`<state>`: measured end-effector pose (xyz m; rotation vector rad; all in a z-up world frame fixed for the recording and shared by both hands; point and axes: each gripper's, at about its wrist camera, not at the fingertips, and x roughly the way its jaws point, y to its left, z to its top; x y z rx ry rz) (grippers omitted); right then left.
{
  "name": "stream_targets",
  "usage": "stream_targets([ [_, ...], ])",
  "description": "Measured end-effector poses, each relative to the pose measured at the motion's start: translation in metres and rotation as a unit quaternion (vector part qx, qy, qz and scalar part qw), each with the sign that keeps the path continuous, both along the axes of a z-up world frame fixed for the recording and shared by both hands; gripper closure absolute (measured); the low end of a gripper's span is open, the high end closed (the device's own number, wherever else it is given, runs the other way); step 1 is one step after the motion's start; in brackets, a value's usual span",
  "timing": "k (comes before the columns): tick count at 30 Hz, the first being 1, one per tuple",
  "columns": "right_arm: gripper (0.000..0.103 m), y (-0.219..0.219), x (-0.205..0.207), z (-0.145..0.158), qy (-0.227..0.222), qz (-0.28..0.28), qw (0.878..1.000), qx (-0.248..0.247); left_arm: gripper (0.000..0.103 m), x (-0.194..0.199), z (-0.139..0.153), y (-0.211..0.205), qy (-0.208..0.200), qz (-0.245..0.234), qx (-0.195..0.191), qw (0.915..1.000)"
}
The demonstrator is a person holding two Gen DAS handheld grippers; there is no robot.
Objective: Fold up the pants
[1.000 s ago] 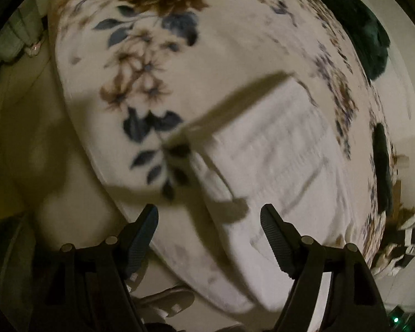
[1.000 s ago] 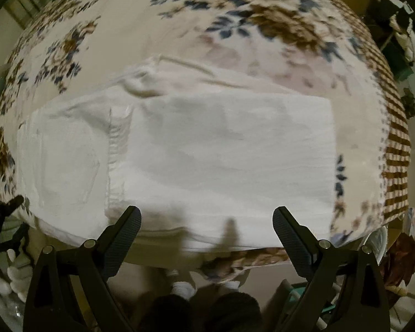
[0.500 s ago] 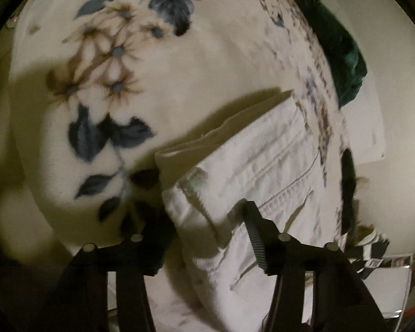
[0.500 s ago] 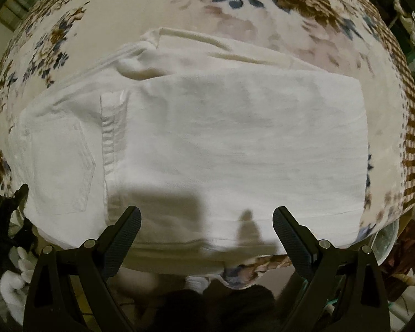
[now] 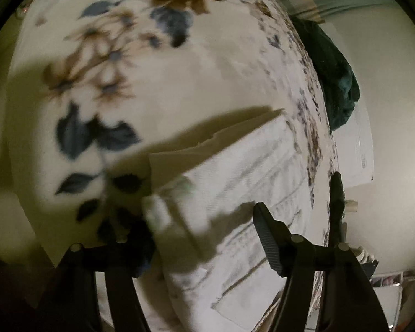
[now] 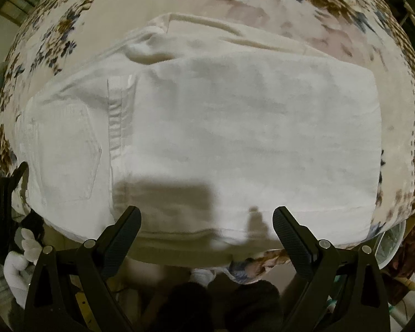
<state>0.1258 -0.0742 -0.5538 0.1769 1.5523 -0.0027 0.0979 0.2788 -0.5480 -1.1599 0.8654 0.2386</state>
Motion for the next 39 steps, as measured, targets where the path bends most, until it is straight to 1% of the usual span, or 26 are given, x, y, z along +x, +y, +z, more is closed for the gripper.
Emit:
stream_targets([
  [1,0.005,0.0,-0.002,-0.001,-0.001,0.0,1.0,0.001,0.055,-0.002,0.004,-0.001,-0.012,-0.001,-0.003,0.9999],
  [2,0.005,0.001,-0.002,-0.001,-0.002,0.002,1.0,0.002,0.06,-0.002,0.009,-0.003,-0.021,-0.003,0.003,0.9998],
  [4,0.005,0.001,-0.004,-0.001,-0.002,0.006,1.0,0.001,0.063,-0.008,0.022,-0.005,-0.042,-0.009,0.015,0.999],
  [7,0.005,0.001,-0.005,-0.004,0.003,0.009,1.0,0.002,0.063,-0.011,0.033,-0.009,-0.066,-0.016,0.043,0.9968],
  [8,0.005,0.0,-0.005,-0.005,0.004,0.01,1.0,0.002,0.063,-0.012,0.032,-0.009,-0.063,-0.017,0.051,0.9965],
  [9,0.005,0.0,-0.004,-0.006,0.004,0.01,1.0,0.002,0.063,-0.011,0.026,-0.008,-0.049,-0.015,0.059,0.9969],
  [11,0.005,0.0,-0.003,-0.007,0.005,0.011,1.0,0.002,0.06,-0.01,0.008,0.001,-0.015,-0.008,0.04,0.999],
  [12,0.005,-0.001,-0.003,-0.007,0.005,0.012,1.0,0.002,0.06,-0.013,0.0,0.006,-0.008,-0.002,0.022,0.9997],
  [13,0.005,0.001,-0.001,-0.007,0.005,0.012,1.0,0.002,0.059,-0.012,-0.005,0.013,-0.01,0.005,-0.001,0.9999],
  [14,0.005,0.001,-0.001,-0.008,0.007,0.006,1.0,-0.003,0.059,-0.012,-0.005,0.015,-0.011,0.004,0.0,0.9999],
  [17,0.005,0.0,0.003,-0.008,0.011,0.008,1.0,0.0,0.059,-0.01,0.0,0.015,0.001,-0.015,0.02,0.9997],
  [19,0.005,0.0,0.003,-0.01,0.015,0.006,1.0,0.007,0.058,-0.01,0.008,0.017,0.014,-0.018,0.042,0.9989],
  [20,0.005,0.002,0.004,-0.011,0.019,-0.001,1.0,0.005,0.055,-0.012,0.015,0.021,0.016,-0.012,0.061,0.9979],
  [21,0.005,0.003,0.005,-0.011,0.02,-0.003,1.0,0.007,0.048,-0.013,0.022,0.026,0.011,-0.007,0.079,0.9968],
  [22,0.005,0.004,0.005,-0.011,0.02,-0.002,1.0,0.009,0.038,-0.01,0.023,0.031,0.006,-0.005,0.088,0.9961],
  [23,0.005,0.005,0.005,-0.01,0.019,-0.001,1.0,0.01,0.035,-0.005,0.022,0.039,-0.001,-0.009,0.084,0.9964],
  [25,0.005,0.009,0.007,-0.008,0.016,0.003,1.0,0.011,0.035,0.007,0.012,0.05,-0.012,-0.037,0.062,0.9973],
  [26,0.005,0.01,0.007,-0.007,0.015,0.003,1.0,0.013,0.034,0.019,0.005,0.055,-0.02,-0.068,0.046,0.9964],
  [27,0.005,0.011,0.009,-0.006,0.014,0.004,1.0,0.014,0.032,0.027,0.003,0.056,-0.031,-0.092,0.038,0.9946],
  [29,0.005,0.011,0.009,-0.005,0.013,0.003,1.0,0.016,0.032,0.043,-0.001,0.065,-0.042,-0.149,0.009,0.9879],
  [31,0.005,0.011,0.01,-0.004,0.012,0.001,1.0,0.018,0.032,0.049,-0.002,0.073,-0.039,-0.187,-0.014,0.9815],
  [32,0.005,0.01,0.011,-0.003,0.012,-0.001,1.0,0.018,0.032,0.048,-0.002,0.075,-0.035,-0.193,-0.026,0.9802],
  [33,0.005,0.01,0.011,-0.003,0.012,-0.003,1.0,0.019,0.032,0.044,-0.001,0.077,-0.029,-0.19,-0.03,0.9809],
  [37,0.005,0.003,0.009,-0.01,0.021,-0.023,0.999,0.027,0.032,-0.003,0.013,0.076,-0.027,-0.131,-0.031,0.9905],
  [38,0.005,0.003,0.009,-0.01,0.023,-0.026,0.999,0.03,0.032,-0.02,0.009,0.073,-0.027,-0.106,-0.05,0.9928],
  [39,0.005,0.004,0.008,-0.011,0.024,-0.027,0.999,0.03,0.032,-0.033,0.002,0.07,-0.03,-0.088,-0.076,0.9928],
])
